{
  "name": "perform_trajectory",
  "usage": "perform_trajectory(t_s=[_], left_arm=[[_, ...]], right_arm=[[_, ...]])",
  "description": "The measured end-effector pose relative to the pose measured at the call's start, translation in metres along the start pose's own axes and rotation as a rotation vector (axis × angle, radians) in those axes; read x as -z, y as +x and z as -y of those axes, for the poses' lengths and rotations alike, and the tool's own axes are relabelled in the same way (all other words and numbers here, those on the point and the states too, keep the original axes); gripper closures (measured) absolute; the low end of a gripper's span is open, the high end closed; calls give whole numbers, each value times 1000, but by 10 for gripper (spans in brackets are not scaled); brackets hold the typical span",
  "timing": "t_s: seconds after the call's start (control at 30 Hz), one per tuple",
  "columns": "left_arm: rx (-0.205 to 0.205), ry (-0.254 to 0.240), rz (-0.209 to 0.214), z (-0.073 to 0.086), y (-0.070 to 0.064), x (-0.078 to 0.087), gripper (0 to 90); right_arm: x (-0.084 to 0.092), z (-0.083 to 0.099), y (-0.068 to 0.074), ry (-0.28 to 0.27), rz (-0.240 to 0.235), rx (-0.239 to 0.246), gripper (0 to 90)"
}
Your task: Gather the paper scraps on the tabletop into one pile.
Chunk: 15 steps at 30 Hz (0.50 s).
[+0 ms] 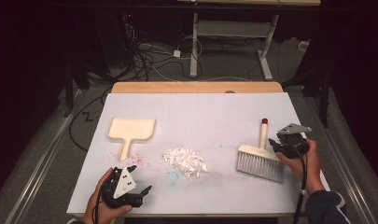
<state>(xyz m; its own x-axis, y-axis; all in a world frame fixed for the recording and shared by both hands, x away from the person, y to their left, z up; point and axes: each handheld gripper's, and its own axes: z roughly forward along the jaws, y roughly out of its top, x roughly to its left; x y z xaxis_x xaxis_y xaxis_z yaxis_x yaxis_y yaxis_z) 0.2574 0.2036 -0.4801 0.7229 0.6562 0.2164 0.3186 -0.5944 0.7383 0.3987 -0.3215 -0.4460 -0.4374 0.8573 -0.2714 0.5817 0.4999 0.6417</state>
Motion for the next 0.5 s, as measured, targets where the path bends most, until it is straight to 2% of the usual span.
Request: perform_trajectory(t_s=[0.03, 0.1, 0.13, 0.17, 0.2, 0.33, 0.4, 0.5], left_arm=[[2, -1, -2, 0, 0, 0, 169], [7, -4, -2, 1, 0, 1, 169], [7, -1, -2, 1, 0, 1, 169], [7, 1, -1, 1, 0, 0, 169], [9, 2, -1, 2, 0, 0, 169], [-3, -3, -4, 1, 1, -1, 169], [3, 2, 1, 1, 1, -1, 169], [3, -2, -4, 0, 1, 0, 169]], right_arm=[[-5, 0, 1, 10, 6, 1, 607], [-12, -2, 3, 34, -23, 11, 621], [-14, -3, 4, 33, -6, 19, 607], [-15, -3, 5, 24, -8, 18, 604], [-15, -3, 5, 18, -26, 15, 595], [-20, -3, 5, 24, -42, 10, 543], [-16, -3, 4, 18, -14, 10, 494], [5, -3, 3, -76, -8, -6, 433]])
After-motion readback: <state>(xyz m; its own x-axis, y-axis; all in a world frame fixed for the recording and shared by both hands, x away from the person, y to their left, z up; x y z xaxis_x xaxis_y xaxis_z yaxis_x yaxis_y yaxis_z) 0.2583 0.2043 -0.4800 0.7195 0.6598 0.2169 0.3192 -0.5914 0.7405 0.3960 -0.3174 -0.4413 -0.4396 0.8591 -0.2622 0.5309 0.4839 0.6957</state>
